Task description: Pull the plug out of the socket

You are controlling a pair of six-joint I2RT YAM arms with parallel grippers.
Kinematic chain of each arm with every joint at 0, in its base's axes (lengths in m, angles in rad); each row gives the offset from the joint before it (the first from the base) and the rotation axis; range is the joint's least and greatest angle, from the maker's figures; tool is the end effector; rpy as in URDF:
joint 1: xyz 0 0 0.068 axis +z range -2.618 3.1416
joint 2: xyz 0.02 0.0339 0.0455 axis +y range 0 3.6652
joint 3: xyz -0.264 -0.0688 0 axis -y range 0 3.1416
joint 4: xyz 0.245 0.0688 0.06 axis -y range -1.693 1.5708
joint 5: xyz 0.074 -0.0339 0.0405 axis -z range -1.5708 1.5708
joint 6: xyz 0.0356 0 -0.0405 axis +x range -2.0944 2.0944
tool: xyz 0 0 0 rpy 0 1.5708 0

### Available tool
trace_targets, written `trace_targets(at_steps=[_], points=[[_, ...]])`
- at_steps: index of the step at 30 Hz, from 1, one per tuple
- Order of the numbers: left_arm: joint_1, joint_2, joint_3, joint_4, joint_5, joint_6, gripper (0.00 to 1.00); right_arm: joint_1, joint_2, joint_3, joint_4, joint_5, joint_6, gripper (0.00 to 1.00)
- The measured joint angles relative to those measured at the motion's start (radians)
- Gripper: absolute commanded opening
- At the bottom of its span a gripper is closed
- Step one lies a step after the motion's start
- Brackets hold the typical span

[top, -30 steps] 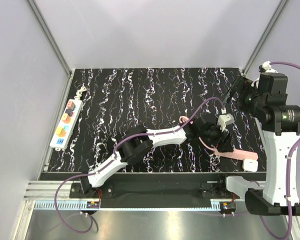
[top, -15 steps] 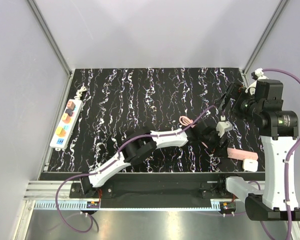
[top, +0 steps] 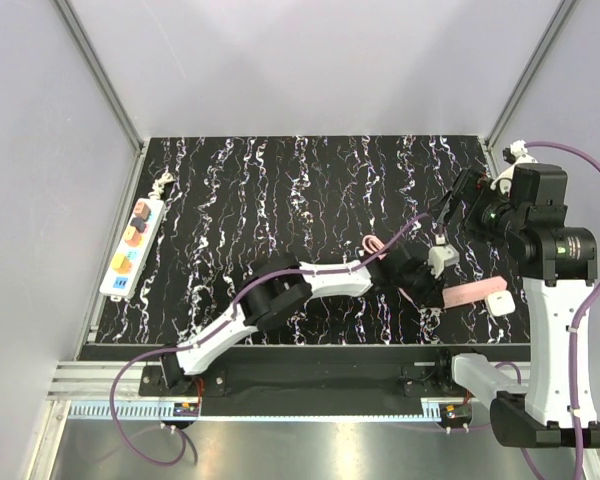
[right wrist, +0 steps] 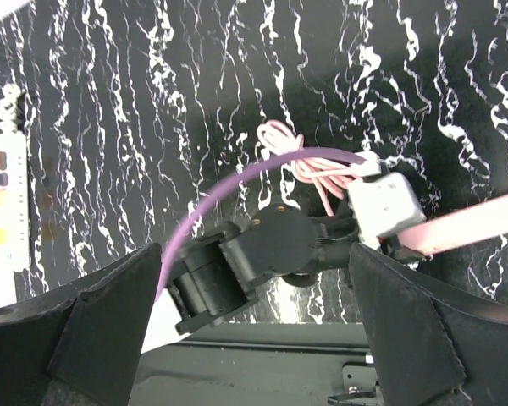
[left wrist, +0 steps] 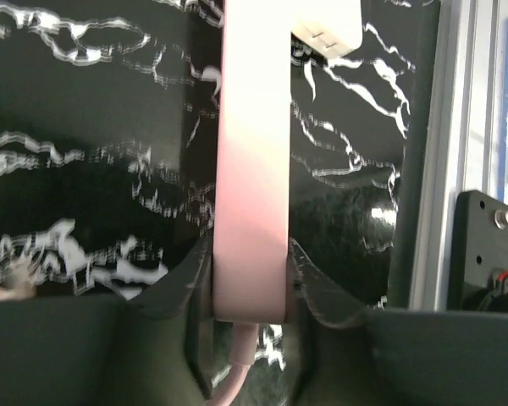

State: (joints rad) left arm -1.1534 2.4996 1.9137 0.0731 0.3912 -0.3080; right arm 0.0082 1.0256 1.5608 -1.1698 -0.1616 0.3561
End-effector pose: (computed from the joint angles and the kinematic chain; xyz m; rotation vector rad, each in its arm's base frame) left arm 0.2154 -0.5192 0.1336 1.1853 1.9864 -1.2355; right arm 0.1511 0.0070 0.4511 0.2947 2.2024 0.3801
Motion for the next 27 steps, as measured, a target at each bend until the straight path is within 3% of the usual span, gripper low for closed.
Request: trace_targets(at_steps=[5,13,27], points=[[0.027,-0.139,-0.266,0.121,-0.031,-0.074,0.00,0.000,0.002,-0.045,0.003,-0.018,0.003,1.00],[0.179,-0.381,-0.640,0.224,-0.036,-0.207,0.00,0.000,0.001,-0.174,0.077,-0.084,0.024,1.00],[0.251,-0.616,-1.010,0.322,-0.104,-0.291,0.00,0.000,0.004,-0.531,0.316,-0.220,0.167,1.00]])
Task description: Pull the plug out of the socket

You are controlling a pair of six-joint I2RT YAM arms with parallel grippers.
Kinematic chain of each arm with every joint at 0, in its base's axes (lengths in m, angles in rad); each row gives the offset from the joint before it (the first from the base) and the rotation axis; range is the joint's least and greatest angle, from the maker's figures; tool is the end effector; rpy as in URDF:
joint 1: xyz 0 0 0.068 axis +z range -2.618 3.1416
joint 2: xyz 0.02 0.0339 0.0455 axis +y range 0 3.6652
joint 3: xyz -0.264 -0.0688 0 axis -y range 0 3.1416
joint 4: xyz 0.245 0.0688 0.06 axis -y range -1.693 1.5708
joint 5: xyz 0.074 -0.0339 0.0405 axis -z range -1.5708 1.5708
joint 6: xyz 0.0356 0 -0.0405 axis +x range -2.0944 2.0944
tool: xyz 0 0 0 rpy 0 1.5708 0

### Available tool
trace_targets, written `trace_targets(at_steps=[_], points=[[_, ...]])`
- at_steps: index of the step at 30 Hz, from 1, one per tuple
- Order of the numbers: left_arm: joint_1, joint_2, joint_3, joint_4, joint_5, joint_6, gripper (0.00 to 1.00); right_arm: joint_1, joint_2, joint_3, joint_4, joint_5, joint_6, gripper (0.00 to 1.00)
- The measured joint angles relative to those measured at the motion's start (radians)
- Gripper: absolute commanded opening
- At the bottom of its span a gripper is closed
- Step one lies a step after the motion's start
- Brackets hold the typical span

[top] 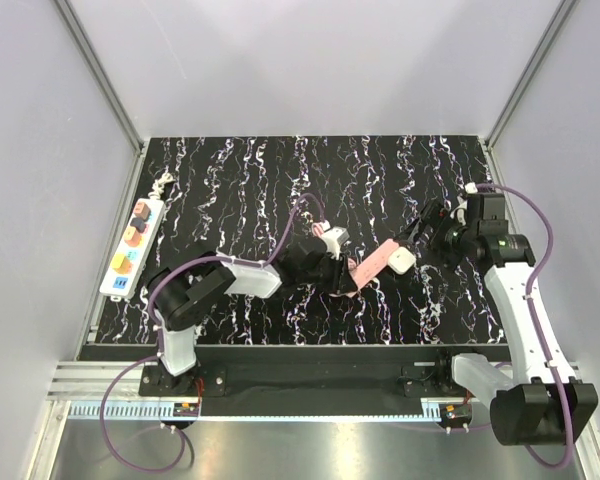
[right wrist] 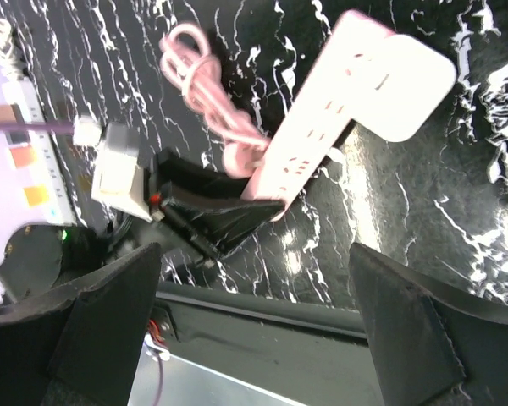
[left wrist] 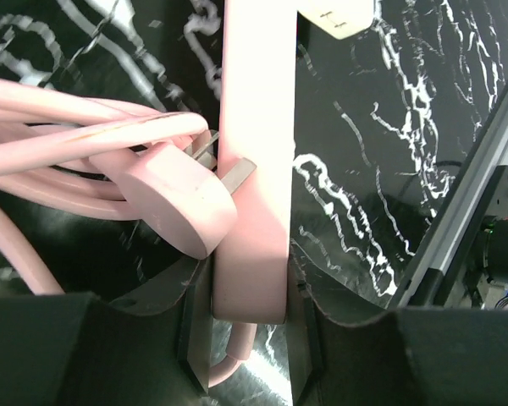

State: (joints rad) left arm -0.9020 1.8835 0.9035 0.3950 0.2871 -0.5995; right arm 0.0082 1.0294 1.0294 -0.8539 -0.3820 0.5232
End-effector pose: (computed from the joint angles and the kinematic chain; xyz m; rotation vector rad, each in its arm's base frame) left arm 0.2263 -0.3026 0.1349 0.5381 2.3114 -1.1170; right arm 0.1992 0.0149 0.3191 0.4538 2.4224 0.7004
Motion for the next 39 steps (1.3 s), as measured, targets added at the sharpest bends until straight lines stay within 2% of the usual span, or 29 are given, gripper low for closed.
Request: trace_targets(at_steps=[8,13,21,30,39], points=[[0.030,-0.021,-0.074,0.043,-0.002,-0.060,0.00,0.000,0.021,-0.195,0.175,-0.032,0.088,1.00],[0.079,-0.037,-0.153,0.141,0.023,-0.134,0.00,-0.040,0.056,-0.296,0.303,-0.060,0.107,1.00],[0.099,-0.045,-0.195,0.198,0.040,-0.180,0.00,-0.071,0.205,-0.341,0.525,-0.148,0.117,1.00],[0.100,-0.050,-0.207,0.208,0.042,-0.192,0.00,-0.141,0.369,-0.459,0.833,-0.290,0.169,0.95],[0.098,-0.053,-0.203,0.191,0.036,-0.191,0.00,-0.143,0.507,-0.507,1.081,-0.396,0.209,0.89]])
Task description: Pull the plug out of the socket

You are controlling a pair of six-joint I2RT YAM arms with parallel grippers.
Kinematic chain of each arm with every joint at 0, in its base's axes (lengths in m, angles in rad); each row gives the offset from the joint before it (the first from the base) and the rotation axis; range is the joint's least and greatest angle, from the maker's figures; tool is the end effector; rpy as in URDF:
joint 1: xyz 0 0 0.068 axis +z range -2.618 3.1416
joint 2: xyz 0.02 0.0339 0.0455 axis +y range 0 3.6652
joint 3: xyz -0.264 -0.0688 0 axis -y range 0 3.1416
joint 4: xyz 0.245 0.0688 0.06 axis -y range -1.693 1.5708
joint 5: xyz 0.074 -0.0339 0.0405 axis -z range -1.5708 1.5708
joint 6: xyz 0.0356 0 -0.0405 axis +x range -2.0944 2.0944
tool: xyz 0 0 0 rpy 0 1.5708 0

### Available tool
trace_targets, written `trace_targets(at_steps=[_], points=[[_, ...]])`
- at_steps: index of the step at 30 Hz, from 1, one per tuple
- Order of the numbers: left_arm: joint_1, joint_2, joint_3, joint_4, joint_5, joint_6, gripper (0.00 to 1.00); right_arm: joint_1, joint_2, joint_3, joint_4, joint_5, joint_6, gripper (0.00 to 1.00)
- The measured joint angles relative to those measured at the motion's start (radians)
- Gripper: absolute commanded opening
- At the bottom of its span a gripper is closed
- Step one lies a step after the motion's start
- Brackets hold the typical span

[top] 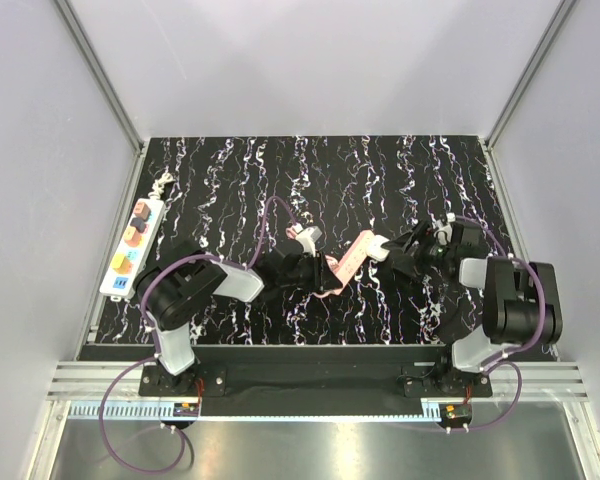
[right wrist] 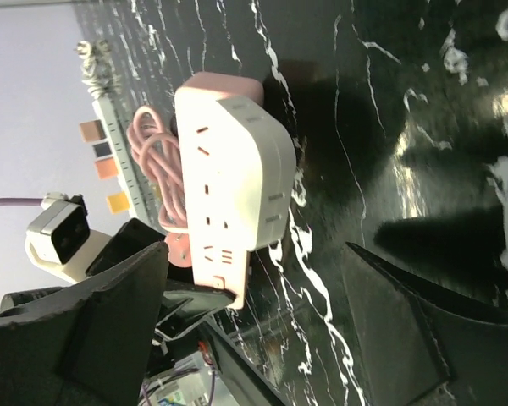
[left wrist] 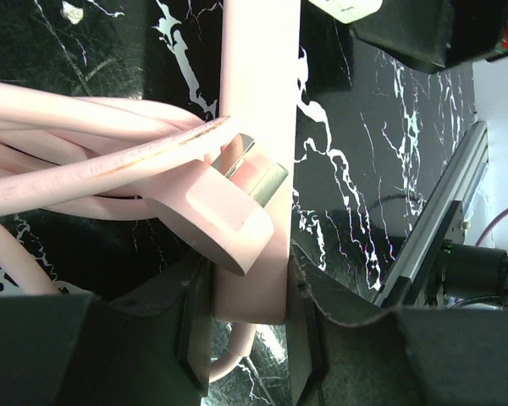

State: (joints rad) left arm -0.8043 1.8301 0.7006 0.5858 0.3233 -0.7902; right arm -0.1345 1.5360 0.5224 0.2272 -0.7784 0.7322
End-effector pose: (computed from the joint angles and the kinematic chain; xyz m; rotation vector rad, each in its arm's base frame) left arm 0.2269 -0.2519 0.1170 0.2332 2.3530 -1.2184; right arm 0.2625 -0.0103 0.1308 0.6240 2.2966 1.2054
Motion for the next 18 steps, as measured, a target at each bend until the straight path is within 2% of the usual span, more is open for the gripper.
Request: trace_targets(at_steps=[6,11,18], points=[[-0.029,-0.016,0.024,-0.070,-0.041,0.015,0.00,0.000,0.121,-0.029,0.206,-0.064,0.081,0.85],[-0.048,-0.016,0.045,-0.108,-0.061,0.016,0.00,0.000,0.183,-0.030,0.315,-0.097,0.120,0.80],[-0.063,-0.016,0.067,-0.147,-0.088,0.027,0.00,0.000,0.265,-0.024,0.436,-0.151,0.163,0.78]])
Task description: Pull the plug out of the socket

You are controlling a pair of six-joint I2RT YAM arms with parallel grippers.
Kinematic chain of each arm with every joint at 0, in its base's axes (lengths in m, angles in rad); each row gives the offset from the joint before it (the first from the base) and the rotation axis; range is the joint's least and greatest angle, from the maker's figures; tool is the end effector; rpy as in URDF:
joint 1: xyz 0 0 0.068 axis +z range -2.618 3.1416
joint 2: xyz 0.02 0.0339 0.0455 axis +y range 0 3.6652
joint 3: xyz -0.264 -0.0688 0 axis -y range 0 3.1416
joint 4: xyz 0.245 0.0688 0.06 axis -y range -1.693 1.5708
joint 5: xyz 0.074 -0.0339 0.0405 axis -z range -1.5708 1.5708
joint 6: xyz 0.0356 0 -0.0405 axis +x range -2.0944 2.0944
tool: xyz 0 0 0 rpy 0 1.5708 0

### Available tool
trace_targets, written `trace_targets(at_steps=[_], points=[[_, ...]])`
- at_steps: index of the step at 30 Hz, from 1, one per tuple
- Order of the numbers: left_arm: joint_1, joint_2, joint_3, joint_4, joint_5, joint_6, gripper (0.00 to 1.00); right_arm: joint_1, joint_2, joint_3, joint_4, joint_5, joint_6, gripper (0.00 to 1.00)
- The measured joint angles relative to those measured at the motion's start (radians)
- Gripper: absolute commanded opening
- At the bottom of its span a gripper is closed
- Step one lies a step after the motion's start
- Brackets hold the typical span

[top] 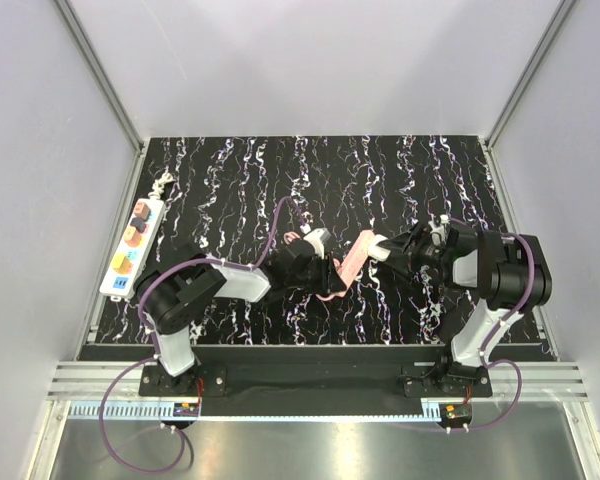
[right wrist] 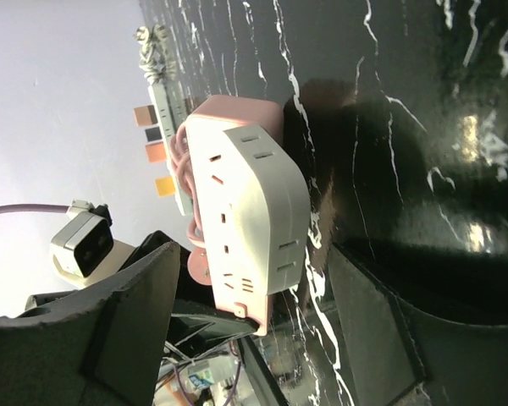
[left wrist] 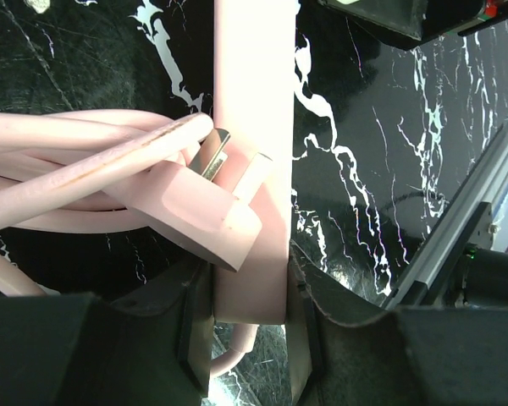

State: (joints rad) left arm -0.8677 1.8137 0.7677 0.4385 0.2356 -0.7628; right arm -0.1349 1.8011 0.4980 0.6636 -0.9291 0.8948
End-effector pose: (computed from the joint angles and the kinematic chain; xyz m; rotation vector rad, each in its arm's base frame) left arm 0.2183 -0.2704 0.1258 0.2751 2.3980 -1.1121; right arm 0.2807 -0.0093 0.0932 0.6023 2.1919 1.4367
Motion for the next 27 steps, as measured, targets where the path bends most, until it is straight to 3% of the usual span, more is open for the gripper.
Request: trace_targets(at_steps=[18,27], points=[[-0.046,-0.013,0.051,-0.115,-0.105,0.056,0.00,0.000,0.119,0.023,0.161,-0.055,0.074,0.67],[-0.058,-0.013,0.071,-0.153,-0.129,0.070,0.00,0.000,0.178,0.040,0.239,-0.061,0.113,0.56]])
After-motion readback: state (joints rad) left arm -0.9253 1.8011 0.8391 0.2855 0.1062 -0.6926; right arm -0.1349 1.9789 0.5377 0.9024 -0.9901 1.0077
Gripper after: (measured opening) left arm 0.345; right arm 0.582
